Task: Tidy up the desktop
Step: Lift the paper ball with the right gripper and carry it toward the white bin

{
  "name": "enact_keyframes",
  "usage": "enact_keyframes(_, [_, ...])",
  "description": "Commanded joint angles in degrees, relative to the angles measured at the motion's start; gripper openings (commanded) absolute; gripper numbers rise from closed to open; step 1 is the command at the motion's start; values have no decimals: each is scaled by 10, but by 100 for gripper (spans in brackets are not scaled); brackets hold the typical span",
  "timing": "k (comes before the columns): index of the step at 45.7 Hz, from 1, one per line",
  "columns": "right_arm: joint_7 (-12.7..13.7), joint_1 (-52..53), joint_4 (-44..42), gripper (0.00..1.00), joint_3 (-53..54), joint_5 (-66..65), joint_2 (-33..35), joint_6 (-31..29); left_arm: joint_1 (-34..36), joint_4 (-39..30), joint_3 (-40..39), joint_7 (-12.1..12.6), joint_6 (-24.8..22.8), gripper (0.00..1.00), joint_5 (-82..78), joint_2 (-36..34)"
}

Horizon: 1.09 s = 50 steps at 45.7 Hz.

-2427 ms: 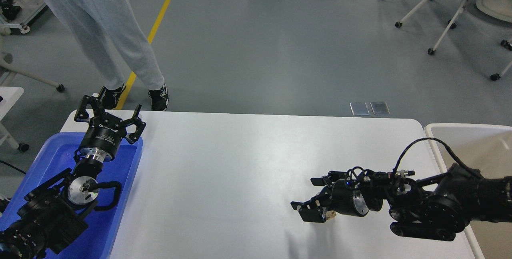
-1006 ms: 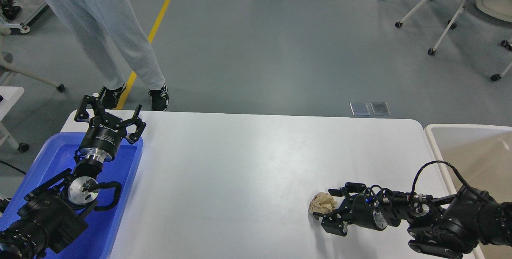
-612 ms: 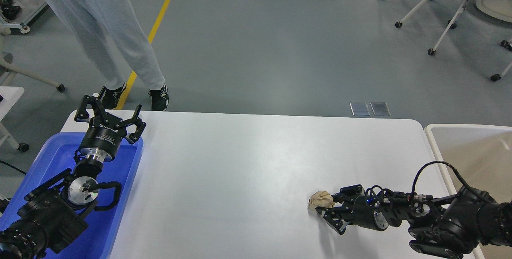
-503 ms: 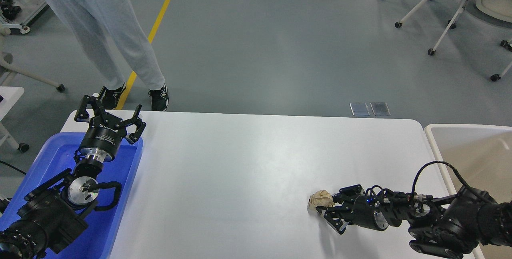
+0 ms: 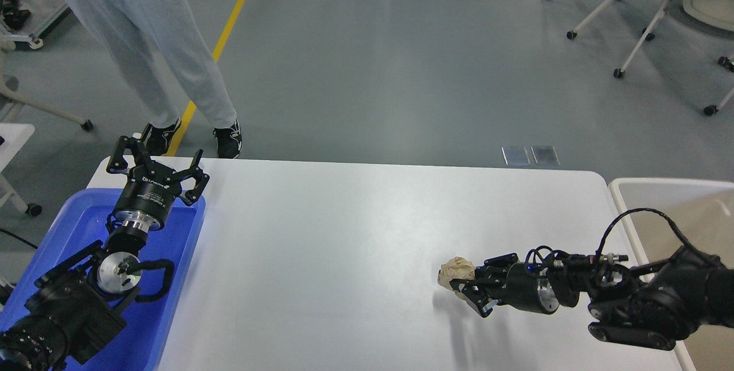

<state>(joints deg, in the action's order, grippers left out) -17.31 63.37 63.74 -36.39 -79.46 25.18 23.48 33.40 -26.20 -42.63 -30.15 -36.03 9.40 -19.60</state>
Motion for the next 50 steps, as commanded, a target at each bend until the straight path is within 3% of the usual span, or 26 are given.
enact_keyframes(1, [-2,106,131,0,2,73,85,-55,0,0,0,0,0,100,0,0])
enact_keyframes(9, [-3,199,176,0,4,84,152,-115,0,0,0,0,0,100,0,0])
enact_keyframes(15, [-4,278,190,0,17,85,198,-193,0,0,0,0,0,100,0,0])
enact_keyframes(20, [-19,319,195,0,60,85,232,-260,0,0,0,0,0,100,0,0])
enact_keyframes(28, [-17,339,192,0,144,84,265,-335,0,0,0,0,0,100,0,0])
enact_keyframes(40, [-16,347,184,0,140,77,297,-354,0,0,0,0,0,100,0,0])
enact_keyframes(50, [-19,257,97,0,153,91,362,-332,-1,0,0,0,0,100,0,0])
